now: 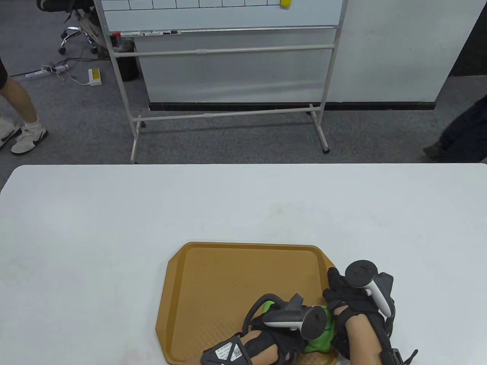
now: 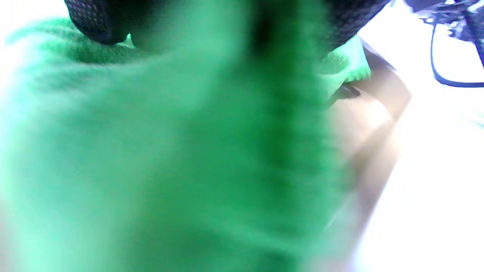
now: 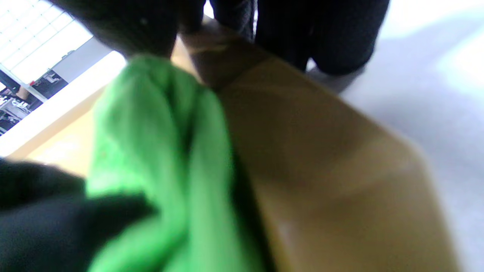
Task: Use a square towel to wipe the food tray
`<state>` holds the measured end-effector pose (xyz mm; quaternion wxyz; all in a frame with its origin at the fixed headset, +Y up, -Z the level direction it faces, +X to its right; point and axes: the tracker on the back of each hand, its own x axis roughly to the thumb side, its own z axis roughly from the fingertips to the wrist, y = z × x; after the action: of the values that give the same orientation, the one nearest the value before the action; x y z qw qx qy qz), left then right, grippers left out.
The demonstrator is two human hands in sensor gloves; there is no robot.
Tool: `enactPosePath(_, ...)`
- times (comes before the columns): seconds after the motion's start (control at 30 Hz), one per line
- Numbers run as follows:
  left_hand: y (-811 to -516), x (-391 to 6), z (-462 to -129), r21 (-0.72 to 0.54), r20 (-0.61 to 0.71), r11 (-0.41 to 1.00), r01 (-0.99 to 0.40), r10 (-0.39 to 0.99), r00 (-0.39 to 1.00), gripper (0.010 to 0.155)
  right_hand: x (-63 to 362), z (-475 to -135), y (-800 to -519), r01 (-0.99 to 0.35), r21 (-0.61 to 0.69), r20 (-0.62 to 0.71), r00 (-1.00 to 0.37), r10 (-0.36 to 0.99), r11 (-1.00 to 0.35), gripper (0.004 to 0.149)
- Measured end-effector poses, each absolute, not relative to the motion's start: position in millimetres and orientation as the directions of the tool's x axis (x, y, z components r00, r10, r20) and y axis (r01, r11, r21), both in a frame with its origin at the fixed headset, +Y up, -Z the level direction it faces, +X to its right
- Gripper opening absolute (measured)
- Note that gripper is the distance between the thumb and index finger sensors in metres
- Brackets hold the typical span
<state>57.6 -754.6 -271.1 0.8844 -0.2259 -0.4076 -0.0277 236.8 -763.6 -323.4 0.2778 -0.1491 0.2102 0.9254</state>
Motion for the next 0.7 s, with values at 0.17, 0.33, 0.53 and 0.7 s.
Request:
enactPosePath(0.17,-756,44,-264,-0.403,0.776,0.886,0.229,0.199,0.599,0.055,235,-323,-764,-0.570,0.308,-0.390,-0.806,0.445,-0.762,0.067)
enactPosePath(0.33,-759,30,-259,-0.349,0.813,0.913,0.212,0.181,0.554,0.053,234,-323,-764,-0.566,0.312,-0.389,-0.809,0.442,-0.763,0.068)
enactPosePath(0.53,-760,-9,-264,-0.380,0.781,0.906,0.187,0.207,0.589,0.052,229,-324,-766,-0.534,0.375,-0.379,-0.834,0.400,-0.758,0.079)
enactPosePath(0.7,-756,-68,-275,-0.508,0.689,0.840,0.191,0.263,0.675,0.048,225,-324,-767,-0.506,0.395,-0.375,-0.851,0.368,-0.767,0.082)
